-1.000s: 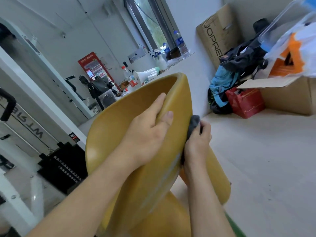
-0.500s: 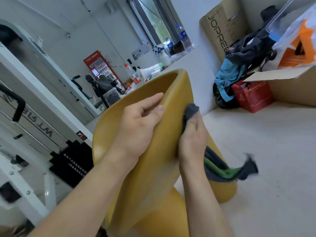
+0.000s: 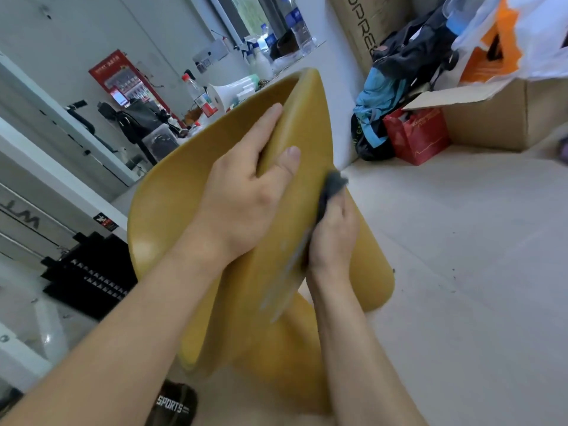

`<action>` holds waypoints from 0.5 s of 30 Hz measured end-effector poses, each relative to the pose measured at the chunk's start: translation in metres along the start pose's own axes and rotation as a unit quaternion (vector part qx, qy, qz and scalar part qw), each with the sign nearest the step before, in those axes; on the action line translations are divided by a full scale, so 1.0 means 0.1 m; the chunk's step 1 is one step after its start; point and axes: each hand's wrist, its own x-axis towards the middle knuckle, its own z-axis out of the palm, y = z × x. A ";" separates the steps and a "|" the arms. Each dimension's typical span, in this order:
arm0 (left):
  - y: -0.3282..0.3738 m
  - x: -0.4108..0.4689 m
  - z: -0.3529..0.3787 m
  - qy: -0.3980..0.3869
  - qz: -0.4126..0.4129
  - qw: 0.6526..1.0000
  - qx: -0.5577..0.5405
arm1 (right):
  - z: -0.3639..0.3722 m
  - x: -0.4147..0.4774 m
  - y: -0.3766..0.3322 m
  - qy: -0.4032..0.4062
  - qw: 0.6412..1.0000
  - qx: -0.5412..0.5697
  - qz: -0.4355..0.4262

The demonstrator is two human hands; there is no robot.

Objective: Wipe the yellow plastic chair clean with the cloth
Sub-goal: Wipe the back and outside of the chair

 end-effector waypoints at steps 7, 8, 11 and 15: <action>-0.02 0.05 0.05 0.005 -0.022 0.995 -0.097 | 0.04 0.22 -0.13 -0.065 0.981 -0.002 -0.183; -0.02 0.03 0.05 0.005 -0.024 0.996 -0.091 | -0.04 0.34 0.10 -0.043 0.995 0.012 -0.084; 0.00 0.02 0.05 0.010 -0.028 0.997 -0.078 | -0.20 0.34 0.59 0.018 0.974 0.094 0.206; 0.01 0.03 0.08 0.016 -0.041 0.991 -0.129 | -0.28 -0.07 0.79 0.028 0.914 0.113 0.389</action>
